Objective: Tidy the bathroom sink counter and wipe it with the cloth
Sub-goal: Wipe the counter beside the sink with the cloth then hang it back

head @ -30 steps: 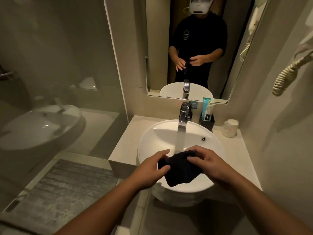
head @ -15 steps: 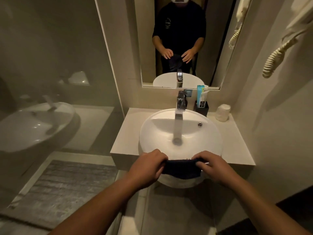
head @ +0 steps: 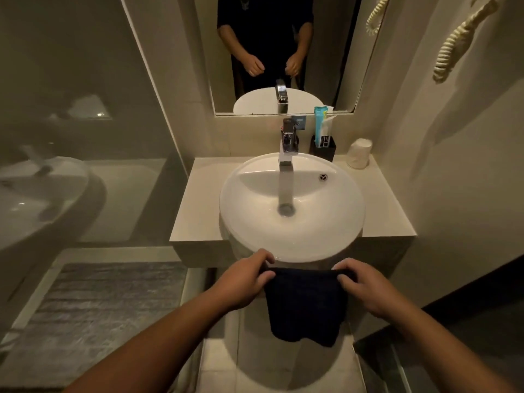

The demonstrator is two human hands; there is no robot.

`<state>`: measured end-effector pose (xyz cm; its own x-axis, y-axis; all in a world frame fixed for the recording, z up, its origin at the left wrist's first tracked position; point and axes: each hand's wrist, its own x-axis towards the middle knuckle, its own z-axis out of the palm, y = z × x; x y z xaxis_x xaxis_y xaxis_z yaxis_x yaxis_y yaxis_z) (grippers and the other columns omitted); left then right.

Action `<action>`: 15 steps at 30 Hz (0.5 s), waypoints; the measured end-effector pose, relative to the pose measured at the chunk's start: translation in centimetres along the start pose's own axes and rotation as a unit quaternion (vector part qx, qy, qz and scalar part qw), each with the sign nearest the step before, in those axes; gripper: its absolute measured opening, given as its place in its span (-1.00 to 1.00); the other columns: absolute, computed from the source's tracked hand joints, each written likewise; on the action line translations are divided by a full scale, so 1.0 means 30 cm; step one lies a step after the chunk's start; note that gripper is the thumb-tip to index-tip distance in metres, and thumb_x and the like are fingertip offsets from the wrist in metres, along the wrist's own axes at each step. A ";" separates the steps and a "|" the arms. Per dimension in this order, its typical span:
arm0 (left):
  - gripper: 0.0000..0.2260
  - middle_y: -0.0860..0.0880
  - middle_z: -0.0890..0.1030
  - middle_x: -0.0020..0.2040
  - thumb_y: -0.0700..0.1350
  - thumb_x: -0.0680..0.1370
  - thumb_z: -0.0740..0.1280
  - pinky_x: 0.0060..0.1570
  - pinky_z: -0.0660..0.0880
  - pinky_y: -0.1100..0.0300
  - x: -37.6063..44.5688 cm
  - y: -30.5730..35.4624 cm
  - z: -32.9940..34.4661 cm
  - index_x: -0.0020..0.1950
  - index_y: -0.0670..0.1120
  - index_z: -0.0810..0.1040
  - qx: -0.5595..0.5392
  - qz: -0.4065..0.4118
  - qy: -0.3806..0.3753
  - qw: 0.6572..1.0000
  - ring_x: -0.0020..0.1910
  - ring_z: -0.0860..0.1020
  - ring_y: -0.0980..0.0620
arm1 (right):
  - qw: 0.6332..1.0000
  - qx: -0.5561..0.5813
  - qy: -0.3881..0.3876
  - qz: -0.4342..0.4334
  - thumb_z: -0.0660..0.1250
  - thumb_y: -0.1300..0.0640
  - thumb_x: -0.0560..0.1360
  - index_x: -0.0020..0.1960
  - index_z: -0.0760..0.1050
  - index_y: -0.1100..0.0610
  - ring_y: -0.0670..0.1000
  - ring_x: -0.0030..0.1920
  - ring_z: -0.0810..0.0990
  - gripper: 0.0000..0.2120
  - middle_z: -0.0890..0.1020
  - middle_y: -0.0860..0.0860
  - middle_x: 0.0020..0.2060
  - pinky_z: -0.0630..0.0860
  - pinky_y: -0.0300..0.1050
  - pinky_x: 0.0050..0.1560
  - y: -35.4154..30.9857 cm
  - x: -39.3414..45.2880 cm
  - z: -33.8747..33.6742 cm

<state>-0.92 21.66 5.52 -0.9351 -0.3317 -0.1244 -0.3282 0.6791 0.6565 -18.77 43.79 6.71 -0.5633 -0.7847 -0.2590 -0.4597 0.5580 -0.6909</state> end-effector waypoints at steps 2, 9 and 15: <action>-0.82 -0.01 0.64 0.06 0.01 0.58 0.25 -0.06 0.48 0.12 0.114 -0.001 -0.008 0.16 0.03 0.40 0.015 -0.022 0.016 1.000 0.00 0.58 0.00 | 0.999 -0.007 0.040 0.007 0.28 0.16 0.55 0.04 0.49 -0.02 -0.03 0.02 0.57 -0.88 0.60 -0.06 -0.01 0.49 -0.10 0.02 0.011 0.122 -0.028; -0.87 -0.06 0.63 0.02 0.01 0.60 0.20 0.02 0.41 -0.01 0.420 -0.064 0.041 0.08 0.01 0.45 0.177 -0.125 -0.004 0.976 -0.04 0.55 -0.10 | 0.985 -0.162 0.007 0.063 0.20 0.08 0.58 0.14 0.48 0.03 0.10 0.04 0.56 -0.83 0.63 0.06 0.06 0.48 0.09 0.16 0.076 0.433 -0.002; -0.74 -0.05 0.61 0.18 0.00 0.61 0.20 0.16 0.40 -0.06 0.425 -0.084 0.074 0.29 0.03 0.40 0.189 -0.153 -0.021 0.970 0.10 0.55 -0.10 | 0.980 -0.189 0.017 0.064 0.23 0.00 0.58 0.17 0.46 0.01 0.09 0.02 0.58 -0.80 0.64 0.06 0.06 0.51 0.06 0.16 0.102 0.453 0.011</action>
<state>-12.30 17.19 0.63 -0.7885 -0.5338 -0.3055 -0.6089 0.7471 0.2665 -27.61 34.76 0.85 -0.6520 -0.6960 -0.3007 -0.6015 0.7163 -0.3538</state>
